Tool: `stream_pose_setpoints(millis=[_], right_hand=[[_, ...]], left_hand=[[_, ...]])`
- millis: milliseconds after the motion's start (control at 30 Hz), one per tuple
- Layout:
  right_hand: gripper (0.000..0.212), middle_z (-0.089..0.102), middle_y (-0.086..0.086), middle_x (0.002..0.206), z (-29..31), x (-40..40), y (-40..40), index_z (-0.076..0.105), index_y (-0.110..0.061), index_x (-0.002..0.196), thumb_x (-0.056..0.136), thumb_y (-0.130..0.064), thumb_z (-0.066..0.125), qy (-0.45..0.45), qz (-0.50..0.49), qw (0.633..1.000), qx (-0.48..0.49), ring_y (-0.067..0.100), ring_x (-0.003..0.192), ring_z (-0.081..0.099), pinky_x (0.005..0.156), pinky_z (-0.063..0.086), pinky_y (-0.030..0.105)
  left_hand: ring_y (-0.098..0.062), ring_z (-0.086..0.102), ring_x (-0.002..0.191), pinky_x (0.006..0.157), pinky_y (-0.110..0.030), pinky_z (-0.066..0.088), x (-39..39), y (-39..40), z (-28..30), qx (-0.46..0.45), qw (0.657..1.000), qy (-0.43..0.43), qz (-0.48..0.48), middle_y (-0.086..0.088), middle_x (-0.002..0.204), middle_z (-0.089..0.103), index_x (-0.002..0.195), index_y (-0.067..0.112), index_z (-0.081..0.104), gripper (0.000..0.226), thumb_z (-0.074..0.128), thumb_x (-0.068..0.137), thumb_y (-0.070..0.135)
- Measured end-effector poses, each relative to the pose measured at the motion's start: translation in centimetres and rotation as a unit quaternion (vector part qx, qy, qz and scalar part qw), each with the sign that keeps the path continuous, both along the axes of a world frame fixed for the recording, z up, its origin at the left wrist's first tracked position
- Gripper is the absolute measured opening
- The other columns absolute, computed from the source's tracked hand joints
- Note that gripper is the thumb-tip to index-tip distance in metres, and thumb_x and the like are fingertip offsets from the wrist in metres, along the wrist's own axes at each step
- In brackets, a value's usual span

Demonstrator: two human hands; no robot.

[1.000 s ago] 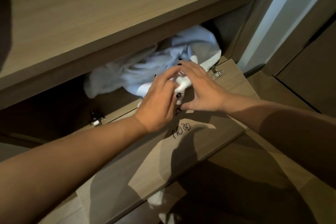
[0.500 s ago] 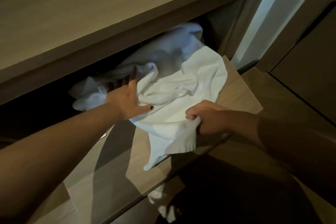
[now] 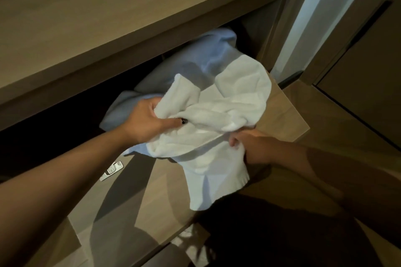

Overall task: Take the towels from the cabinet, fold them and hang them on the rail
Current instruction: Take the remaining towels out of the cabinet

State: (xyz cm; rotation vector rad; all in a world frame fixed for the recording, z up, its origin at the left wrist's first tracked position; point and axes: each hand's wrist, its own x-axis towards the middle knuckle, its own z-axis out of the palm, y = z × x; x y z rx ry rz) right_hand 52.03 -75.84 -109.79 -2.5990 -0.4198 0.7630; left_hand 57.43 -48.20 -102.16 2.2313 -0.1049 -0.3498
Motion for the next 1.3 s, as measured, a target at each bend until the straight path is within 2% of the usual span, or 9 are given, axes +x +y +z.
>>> stream_pose_setpoints(millis=[133,233,433,567,667,867,1067,1167,1300], right_hand=[[0.068,0.042,-0.019,0.122,-0.3,-1.2,-1.2,0.040,-0.055,0.121,0.069,-0.038,0.081,0.021,0.029,0.999,0.036,0.007,0.118,0.044,0.102,0.038,0.029],[0.105,0.029,-0.008,0.152,2.4,-1.9,-2.2,0.020,-0.031,0.152,0.070,-0.031,0.086,0.032,-0.087,0.989,0.114,0.008,0.135,0.033,0.105,0.029,0.019],[0.136,-0.001,-0.017,0.158,8.6,-2.8,2.0,-0.001,-0.052,0.147,0.050,-0.044,0.095,-0.156,-0.204,0.930,0.264,0.011,0.147,0.012,0.111,0.031,0.029],[0.147,-0.017,-0.014,0.159,7.5,-1.9,4.9,-0.008,-0.046,0.151,0.044,-0.055,0.093,-0.194,-0.140,0.943,0.232,0.015,0.150,-0.004,0.116,0.028,0.041],[0.147,-0.012,-0.008,0.162,6.1,-1.0,6.1,-0.008,-0.043,0.152,0.043,-0.058,0.090,-0.193,-0.143,0.930,0.278,0.014,0.151,-0.005,0.117,0.030,0.043],[0.114,0.044,-0.005,0.144,3.2,0.4,4.6,0.025,-0.030,0.150,0.057,-0.036,0.090,-0.187,-0.243,0.864,0.399,0.009,0.130,0.047,0.110,0.042,0.034],[0.069,0.059,-0.024,0.108,3.3,0.3,-0.3,0.050,-0.029,0.121,0.061,-0.028,0.085,-0.172,-0.329,0.844,0.386,-0.009,0.102,0.060,0.091,0.046,0.015],[0.070,0.053,-0.023,0.102,4.0,0.6,-2.6,0.042,-0.038,0.117,0.069,-0.008,0.085,-0.118,-0.297,0.893,0.318,-0.001,0.096,0.056,0.083,0.043,0.014],[0.080,0.051,-0.013,0.113,2.9,0.3,-3.5,0.037,-0.029,0.139,0.074,-0.019,0.083,-0.092,-0.270,0.929,0.236,0.013,0.109,0.055,0.087,0.043,0.019]], left_hand=[[-0.001,0.061,0.071,0.062,-0.021,0.049,0.5,-0.5,0.7,-0.009,0.992,-0.083,0.093,-0.001,0.086,0.069,0.089,0.017,0.066,0.037,0.074,0.062,0.041],[-0.015,0.059,0.071,0.057,-0.024,0.039,0.8,-0.8,0.8,0.086,0.978,-0.152,0.111,-0.002,0.082,0.064,0.088,0.016,0.062,0.029,0.071,0.073,0.040],[-0.019,0.062,0.090,0.074,-0.034,0.049,-0.6,-3.2,1.6,0.100,0.983,-0.155,0.020,0.003,0.095,0.069,0.101,0.021,0.063,0.048,0.065,0.064,0.052],[-0.010,0.065,0.095,0.079,-0.027,0.053,-1.1,-5.9,2.3,-0.102,0.990,-0.021,0.094,0.007,0.106,0.069,0.114,0.024,0.060,0.062,0.076,0.057,0.042],[-0.032,0.070,0.100,0.090,-0.047,0.056,-1.2,-6.3,2.1,-0.311,0.916,0.166,0.193,-0.014,0.110,0.072,0.120,0.007,0.063,0.064,0.077,0.065,0.036],[-0.034,0.062,0.117,0.100,-0.047,0.048,-1.2,-7.0,2.6,-0.500,0.797,0.327,0.094,-0.020,0.127,0.064,0.131,0.001,0.056,0.049,0.039,0.100,0.034],[-0.020,0.056,0.110,0.097,-0.039,0.048,3.5,-6.0,-2.3,-0.050,0.991,0.054,0.115,-0.004,0.124,0.058,0.126,0.011,0.051,0.068,0.069,0.075,0.052],[-0.033,0.043,0.135,0.111,-0.046,0.036,6.2,-4.3,-4.5,0.227,0.972,0.027,0.057,-0.011,0.145,0.047,0.146,0.012,0.038,0.114,0.062,0.061,0.084],[-0.041,0.042,0.134,0.109,-0.043,0.036,7.3,-2.9,-5.3,0.217,0.961,0.148,0.091,-0.023,0.145,0.046,0.143,-0.001,0.042,0.099,0.057,0.080,0.074]])
